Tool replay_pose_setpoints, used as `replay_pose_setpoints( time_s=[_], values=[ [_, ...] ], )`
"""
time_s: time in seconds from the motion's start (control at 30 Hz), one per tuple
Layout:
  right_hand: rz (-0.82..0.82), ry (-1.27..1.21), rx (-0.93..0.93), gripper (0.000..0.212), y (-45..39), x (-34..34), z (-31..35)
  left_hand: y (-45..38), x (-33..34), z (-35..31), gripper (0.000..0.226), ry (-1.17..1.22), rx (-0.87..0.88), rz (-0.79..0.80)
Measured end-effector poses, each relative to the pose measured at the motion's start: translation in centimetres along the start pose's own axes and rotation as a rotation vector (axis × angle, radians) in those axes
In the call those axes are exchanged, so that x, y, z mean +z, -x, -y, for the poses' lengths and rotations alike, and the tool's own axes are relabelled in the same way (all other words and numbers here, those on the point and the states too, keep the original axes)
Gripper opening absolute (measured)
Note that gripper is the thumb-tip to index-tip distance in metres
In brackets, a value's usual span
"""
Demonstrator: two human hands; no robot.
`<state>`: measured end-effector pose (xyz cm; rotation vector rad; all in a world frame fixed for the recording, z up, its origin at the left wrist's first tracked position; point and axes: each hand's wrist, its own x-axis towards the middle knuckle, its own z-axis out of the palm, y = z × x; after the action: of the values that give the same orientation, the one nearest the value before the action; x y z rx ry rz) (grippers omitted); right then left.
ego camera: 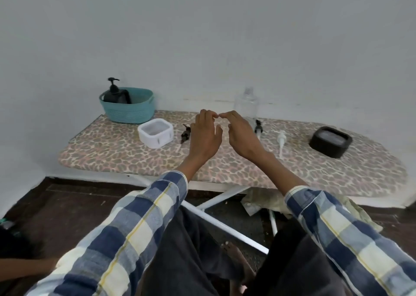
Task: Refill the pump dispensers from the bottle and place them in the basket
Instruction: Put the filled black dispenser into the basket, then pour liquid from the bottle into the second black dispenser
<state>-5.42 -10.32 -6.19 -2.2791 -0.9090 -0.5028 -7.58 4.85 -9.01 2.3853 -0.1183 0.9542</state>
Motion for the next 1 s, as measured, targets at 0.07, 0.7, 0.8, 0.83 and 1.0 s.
replay_pose_setpoints(
  time_s=[0.07, 0.7, 0.8, 0.83, 1.0],
  values=[
    [-0.036, 0.005, 0.013, 0.058, 1.3, -1.5, -1.1, 0.3, 1.1, -1.9, 0.026, 0.058, 0.017, 0.015],
    [-0.445, 0.325, 0.776, 0.027, 10.6, -11.8, -17.5, 0.6, 10.0, -10.0, 0.02, 0.192, 0.036, 0.392],
    [-0.499, 0.259, 0.921, 0.032, 11.3, -12.5, -19.6, 0.4, 11.3, -11.2, 0.017, 0.205, 0.03, 0.412],
    [-0.509, 0.218, 0.96, 0.034, 11.5, -12.6, -20.1, 0.3, 11.8, -11.6, 0.016, 0.209, 0.035, 0.414],
    [-0.528, -0.039, 1.128, 0.052, 11.5, -13.0, -21.7, 0.0, 14.1, -13.6, 0.017, 0.232, 0.049, 0.452]
  ],
)
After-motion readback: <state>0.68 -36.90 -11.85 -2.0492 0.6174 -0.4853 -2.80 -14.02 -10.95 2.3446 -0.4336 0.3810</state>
